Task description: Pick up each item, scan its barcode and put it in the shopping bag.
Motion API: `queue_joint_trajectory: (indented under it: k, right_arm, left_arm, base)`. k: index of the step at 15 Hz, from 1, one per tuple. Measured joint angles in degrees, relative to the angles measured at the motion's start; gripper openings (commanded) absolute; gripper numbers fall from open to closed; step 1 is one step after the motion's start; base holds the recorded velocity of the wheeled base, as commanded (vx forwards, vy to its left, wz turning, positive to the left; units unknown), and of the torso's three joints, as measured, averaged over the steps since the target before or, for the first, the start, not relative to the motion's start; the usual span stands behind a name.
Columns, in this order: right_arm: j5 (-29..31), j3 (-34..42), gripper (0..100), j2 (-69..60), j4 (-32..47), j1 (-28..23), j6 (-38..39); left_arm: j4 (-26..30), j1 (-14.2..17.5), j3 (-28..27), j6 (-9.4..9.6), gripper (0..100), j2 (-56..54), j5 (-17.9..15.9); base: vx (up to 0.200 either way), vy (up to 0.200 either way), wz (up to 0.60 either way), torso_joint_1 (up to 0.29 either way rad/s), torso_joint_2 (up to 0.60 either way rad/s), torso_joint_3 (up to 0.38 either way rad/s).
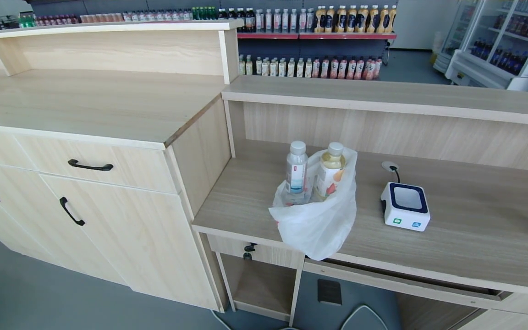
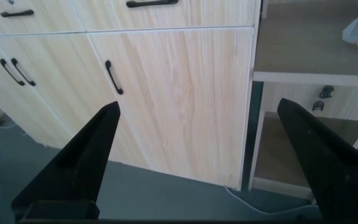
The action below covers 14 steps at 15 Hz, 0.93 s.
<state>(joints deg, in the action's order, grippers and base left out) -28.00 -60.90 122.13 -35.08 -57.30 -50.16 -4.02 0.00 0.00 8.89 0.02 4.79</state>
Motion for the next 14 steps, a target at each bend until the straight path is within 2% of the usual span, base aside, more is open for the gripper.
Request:
queue_joint_trajectory:
  k: [7, 14]
  right_arm:
    - [-0.02, -8.67, 100, 4.28, -0.02, 0.0, 5.41]
    - [-0.35, -9.05, 100, 6.46, -0.52, 0.09, 6.55]
  left_arm:
    - [0.01, 0.0, 0.0, 0.02, 100, 0.0, 0.0]
    - [0.0, 0.0, 0.0, 0.0, 100, 0.0, 0.02]
  base:
    - [0.0, 0.0, 0.0, 0.0, 0.0, 0.0]
    - [0.0, 0.0, 0.0, 0.0, 0.0, 0.0]
